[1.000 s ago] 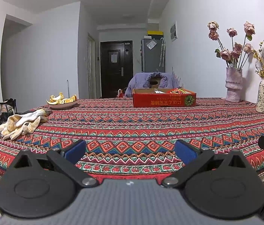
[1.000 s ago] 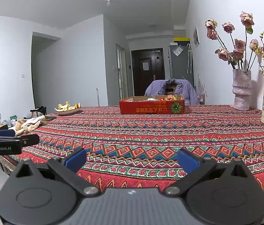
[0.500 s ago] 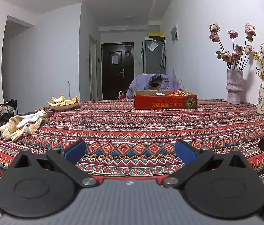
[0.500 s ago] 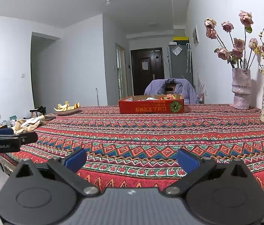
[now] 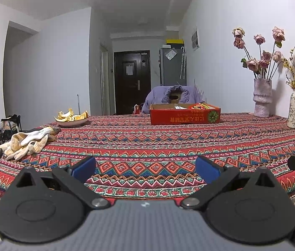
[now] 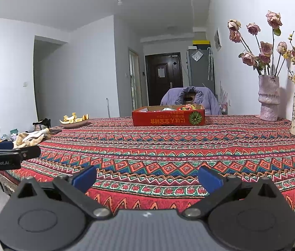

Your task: Organize snacks

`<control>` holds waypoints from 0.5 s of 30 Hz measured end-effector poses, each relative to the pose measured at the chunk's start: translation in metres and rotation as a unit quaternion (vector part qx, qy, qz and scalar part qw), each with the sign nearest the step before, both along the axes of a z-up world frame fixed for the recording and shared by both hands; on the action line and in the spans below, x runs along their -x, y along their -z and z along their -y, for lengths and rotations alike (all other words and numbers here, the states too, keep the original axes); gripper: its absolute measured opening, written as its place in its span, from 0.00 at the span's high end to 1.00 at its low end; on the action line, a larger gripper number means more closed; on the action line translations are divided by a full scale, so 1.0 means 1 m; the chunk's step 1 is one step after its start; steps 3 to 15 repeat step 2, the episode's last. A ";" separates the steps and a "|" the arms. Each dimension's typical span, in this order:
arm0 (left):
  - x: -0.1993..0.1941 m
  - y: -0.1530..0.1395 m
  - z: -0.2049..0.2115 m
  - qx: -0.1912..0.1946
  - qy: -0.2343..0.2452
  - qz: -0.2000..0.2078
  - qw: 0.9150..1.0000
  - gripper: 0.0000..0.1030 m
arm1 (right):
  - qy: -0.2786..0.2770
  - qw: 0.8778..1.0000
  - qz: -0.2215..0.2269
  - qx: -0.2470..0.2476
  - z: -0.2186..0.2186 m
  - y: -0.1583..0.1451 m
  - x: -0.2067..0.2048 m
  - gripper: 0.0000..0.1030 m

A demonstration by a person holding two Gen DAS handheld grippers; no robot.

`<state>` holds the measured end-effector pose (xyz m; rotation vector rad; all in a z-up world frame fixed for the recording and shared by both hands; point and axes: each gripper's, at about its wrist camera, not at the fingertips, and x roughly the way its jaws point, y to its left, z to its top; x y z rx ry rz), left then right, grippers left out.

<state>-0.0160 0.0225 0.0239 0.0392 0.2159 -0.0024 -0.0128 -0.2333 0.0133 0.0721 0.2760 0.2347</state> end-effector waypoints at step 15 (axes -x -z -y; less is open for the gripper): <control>-0.001 0.000 -0.002 0.012 -0.002 -0.001 1.000 0.00 | -0.001 1.000 0.000 -0.001 0.000 0.000 -0.001 0.00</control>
